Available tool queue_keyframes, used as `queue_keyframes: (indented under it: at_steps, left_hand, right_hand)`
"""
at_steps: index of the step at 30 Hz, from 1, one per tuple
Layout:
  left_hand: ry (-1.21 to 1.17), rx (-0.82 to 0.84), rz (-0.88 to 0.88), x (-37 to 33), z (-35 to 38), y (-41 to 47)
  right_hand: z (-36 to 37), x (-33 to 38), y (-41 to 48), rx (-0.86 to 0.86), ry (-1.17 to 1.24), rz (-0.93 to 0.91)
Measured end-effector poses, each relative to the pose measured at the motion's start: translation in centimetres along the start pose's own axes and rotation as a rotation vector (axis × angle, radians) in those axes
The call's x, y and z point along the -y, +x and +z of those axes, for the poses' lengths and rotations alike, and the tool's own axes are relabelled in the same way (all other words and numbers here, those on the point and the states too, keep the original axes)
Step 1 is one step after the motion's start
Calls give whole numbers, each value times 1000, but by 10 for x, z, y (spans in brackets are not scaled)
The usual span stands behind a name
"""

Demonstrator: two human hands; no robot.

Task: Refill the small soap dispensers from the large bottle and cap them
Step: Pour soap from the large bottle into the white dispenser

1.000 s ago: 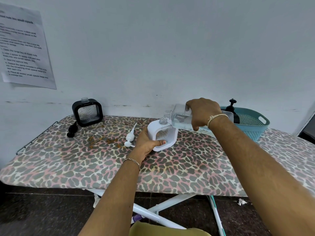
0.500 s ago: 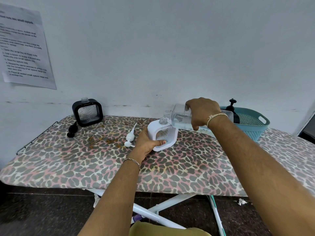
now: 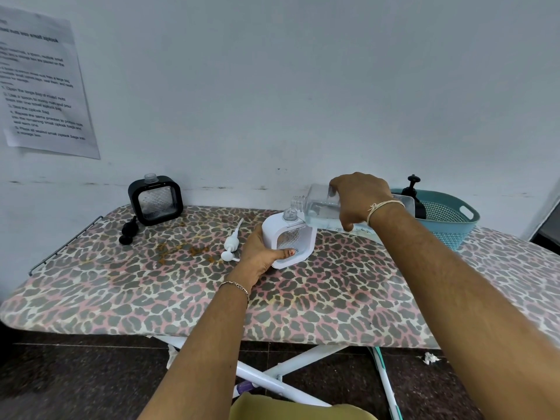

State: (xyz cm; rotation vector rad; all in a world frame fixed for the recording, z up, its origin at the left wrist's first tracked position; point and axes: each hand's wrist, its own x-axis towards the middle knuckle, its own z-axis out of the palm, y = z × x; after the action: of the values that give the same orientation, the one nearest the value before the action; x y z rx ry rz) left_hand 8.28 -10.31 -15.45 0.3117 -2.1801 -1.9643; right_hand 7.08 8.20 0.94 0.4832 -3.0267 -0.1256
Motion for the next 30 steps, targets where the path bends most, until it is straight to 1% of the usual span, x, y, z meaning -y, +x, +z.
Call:
queue_keyframes:
  at_steps: [30]
  left_hand:
    - [16, -5, -9, 5, -1, 4]
  right_hand:
    - [-1, 2, -2, 5, -8, 12]
